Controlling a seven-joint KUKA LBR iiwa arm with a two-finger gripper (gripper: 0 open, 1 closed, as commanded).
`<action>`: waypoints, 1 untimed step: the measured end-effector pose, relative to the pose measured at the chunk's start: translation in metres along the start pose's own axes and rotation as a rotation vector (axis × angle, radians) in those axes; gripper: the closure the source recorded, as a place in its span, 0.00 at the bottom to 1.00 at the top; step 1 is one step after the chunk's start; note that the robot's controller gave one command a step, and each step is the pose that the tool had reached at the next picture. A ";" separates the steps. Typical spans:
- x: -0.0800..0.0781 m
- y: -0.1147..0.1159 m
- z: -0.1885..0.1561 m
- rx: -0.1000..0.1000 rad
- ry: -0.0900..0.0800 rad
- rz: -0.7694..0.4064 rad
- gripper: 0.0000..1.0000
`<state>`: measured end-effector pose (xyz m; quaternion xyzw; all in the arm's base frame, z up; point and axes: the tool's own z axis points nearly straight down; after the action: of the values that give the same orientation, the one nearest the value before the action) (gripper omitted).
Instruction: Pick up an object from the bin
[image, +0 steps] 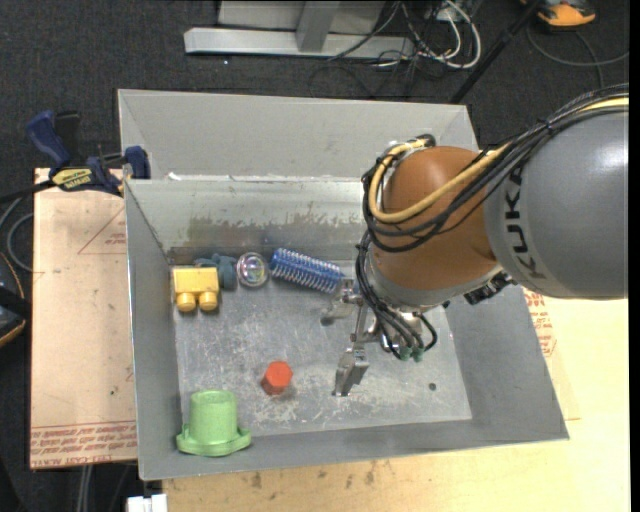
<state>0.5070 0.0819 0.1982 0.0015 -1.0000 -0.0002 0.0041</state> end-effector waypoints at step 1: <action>0.004 0.059 0.126 -0.001 -0.016 -0.123 0.00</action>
Offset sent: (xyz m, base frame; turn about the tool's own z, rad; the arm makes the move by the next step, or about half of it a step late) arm -0.0083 0.0578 -0.1282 -0.1207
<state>0.5021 0.1413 0.0726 0.0629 -0.9980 -0.0007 -0.0038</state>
